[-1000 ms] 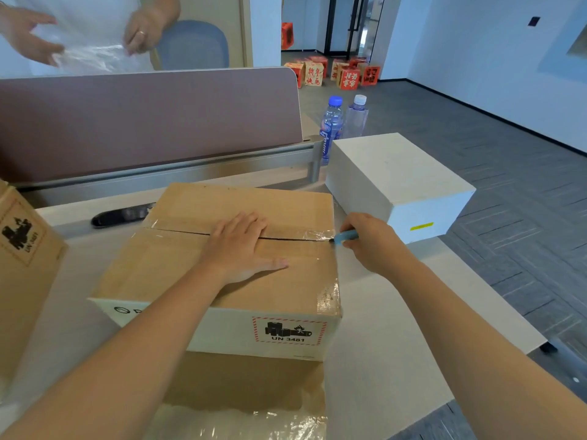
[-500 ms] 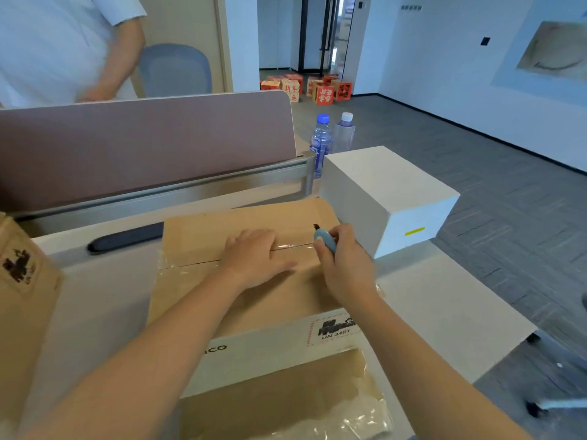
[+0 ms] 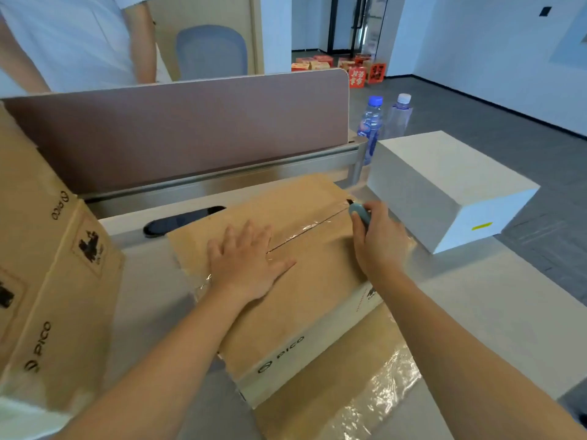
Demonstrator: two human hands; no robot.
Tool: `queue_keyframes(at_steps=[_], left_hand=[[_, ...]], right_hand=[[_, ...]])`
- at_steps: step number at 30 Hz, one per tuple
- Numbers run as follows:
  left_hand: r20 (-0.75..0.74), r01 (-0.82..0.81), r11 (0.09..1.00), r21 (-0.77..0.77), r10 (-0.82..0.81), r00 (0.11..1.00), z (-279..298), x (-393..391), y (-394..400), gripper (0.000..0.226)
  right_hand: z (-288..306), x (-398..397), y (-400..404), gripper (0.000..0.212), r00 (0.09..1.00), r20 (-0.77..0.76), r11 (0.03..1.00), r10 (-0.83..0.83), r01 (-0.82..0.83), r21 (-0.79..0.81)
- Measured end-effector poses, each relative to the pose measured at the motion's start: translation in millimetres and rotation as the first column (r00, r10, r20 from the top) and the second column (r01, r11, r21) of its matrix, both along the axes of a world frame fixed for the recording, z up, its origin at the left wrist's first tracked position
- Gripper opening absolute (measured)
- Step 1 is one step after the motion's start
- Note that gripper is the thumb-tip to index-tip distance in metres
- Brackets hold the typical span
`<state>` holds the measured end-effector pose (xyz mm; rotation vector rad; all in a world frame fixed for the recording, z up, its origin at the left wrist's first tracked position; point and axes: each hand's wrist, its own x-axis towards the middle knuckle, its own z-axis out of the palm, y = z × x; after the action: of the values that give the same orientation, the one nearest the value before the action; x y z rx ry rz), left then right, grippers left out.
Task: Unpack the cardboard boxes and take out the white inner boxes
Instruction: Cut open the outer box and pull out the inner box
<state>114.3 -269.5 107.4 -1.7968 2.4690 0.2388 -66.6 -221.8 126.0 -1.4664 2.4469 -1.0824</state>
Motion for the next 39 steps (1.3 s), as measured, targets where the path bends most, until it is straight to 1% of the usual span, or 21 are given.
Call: queue_keyframes(at_steps=[2,5,8,9,10,12,13,14,15,16,17,19,22,23,26,28,31,34,37,38,39], left_hand=[[-0.026,-0.117,0.993,0.015,0.117,0.993,0.4,-3.4,4.7,0.076],[-0.075,-0.258,0.964,0.066,0.263,0.962,4.2,-24.2,11.5,0.073],[-0.076,-0.281,0.953,0.116,0.291,0.954,10.1,-47.0,25.5,0.074],[-0.083,-0.261,0.959,0.11,0.271,0.959,12.0,-47.1,28.2,0.075],[-0.094,-0.228,0.971,0.07,0.234,0.968,15.0,-42.4,29.6,0.073],[-0.105,-0.104,0.991,-0.085,0.094,0.99,18.8,-19.6,27.9,0.064],[-0.086,-0.022,0.991,-0.129,0.011,0.996,18.9,-5.6,26.0,0.066],[-0.055,0.054,0.992,-0.115,-0.06,0.997,18.3,7.2,24.4,0.081],[-0.019,0.109,0.992,-0.07,-0.11,0.994,17.0,17.6,23.8,0.101],[0.006,0.127,0.992,-0.026,-0.127,0.992,14.2,23.5,24.4,0.113],[0.019,0.125,0.992,-0.011,-0.125,0.992,11.1,25.6,24.9,0.116],[0.011,0.088,0.996,-0.027,-0.088,0.996,5.7,24.1,27.0,0.108],[0.002,-0.02,0.998,-0.055,0.02,1.0,2.2,20.9,38.0,0.084],[-0.001,-0.064,0.996,-0.054,0.064,0.998,2.8,19.6,42.7,0.079],[-0.013,-0.158,0.987,-0.033,0.158,0.987,2.3,11.6,57.0,0.082],[-0.021,-0.232,0.972,-0.032,0.231,0.973,2.0,2.1,66.3,0.084],[-0.026,-0.353,0.936,0.002,0.353,0.935,2.4,-22.6,78.8,0.085],[-0.067,-0.45,0.89,0.07,0.454,0.888,6.4,-55.9,87.9,0.086],[-0.163,-0.434,0.888,0.153,0.456,0.875,13.1,-81.2,96.2,0.078],[-0.193,-0.4,0.903,0.156,0.425,0.885,15.8,-83.8,98.6,0.073],[-0.215,-0.351,0.929,0.116,0.368,0.904,18.9,-82.3,99.9,0.067]], right_hand=[[2.0,6.7,-5.1,0.028,0.998,0.058,1.0,-0.005,0.005,-0.011],[-0.6,21.9,2.9,0.024,0.985,0.17,0.997,0.002,0.01,-0.073],[-8.9,36.5,22.4,0.022,0.967,0.256,0.992,0.017,0.016,-0.126],[-10.5,39.4,28.5,0.02,0.959,0.282,0.987,0.041,0.005,-0.162],[-11.9,40.4,32.9,0.019,0.949,0.306,0.982,0.071,-0.012,-0.19],[-14.8,41.3,36.9,0.018,0.933,0.339,0.976,0.119,-0.048,-0.212],[-16.2,41.3,37.4,0.018,0.931,0.34,0.975,0.135,-0.064,-0.212],[-18.0,41.0,37.1,0.019,0.932,0.332,0.975,0.146,-0.079,-0.208],[-19.5,40.7,36.3,0.02,0.934,0.322,0.975,0.156,-0.093,-0.202],[-21.8,40.1,35.9,0.02,0.936,0.311,0.975,0.165,-0.108,-0.192],[-23.7,39.4,35.6,0.02,0.939,0.297,0.975,0.173,-0.122,-0.185],[-27.2,36.6,33.4,0.021,0.941,0.274,0.971,0.196,-0.148,-0.187],[-25.2,29.9,23.0,0.021,0.92,0.276,0.953,0.279,-0.23,-0.196],[-22.5,27.6,17.8,0.022,0.911,0.269,0.946,0.313,-0.273,-0.176],[-15.0,18.2,7.5,0.025,0.885,0.211,0.91,0.414,-0.405,-0.085],[-11.0,12.5,10.2,0.027,0.874,0.202,0.896,0.443,-0.439,-0.068],[-7.1,4.9,25.8,0.026,0.867,0.23,0.897,0.441,-0.431,-0.095],[-5.4,-2.4,45.7,0.023,0.879,0.209,0.904,0.428,-0.42,-0.082],[-8.5,-9.8,64.4,0.02,0.91,0.187,0.927,0.369,-0.348,-0.139],[-10.8,-12.1,69.6,0.019,0.92,0.18,0.933,0.349,-0.322,-0.162],[-13.1,-13.7,73.8,0.018,0.926,0.177,0.936,0.333,-0.301,-0.184]])
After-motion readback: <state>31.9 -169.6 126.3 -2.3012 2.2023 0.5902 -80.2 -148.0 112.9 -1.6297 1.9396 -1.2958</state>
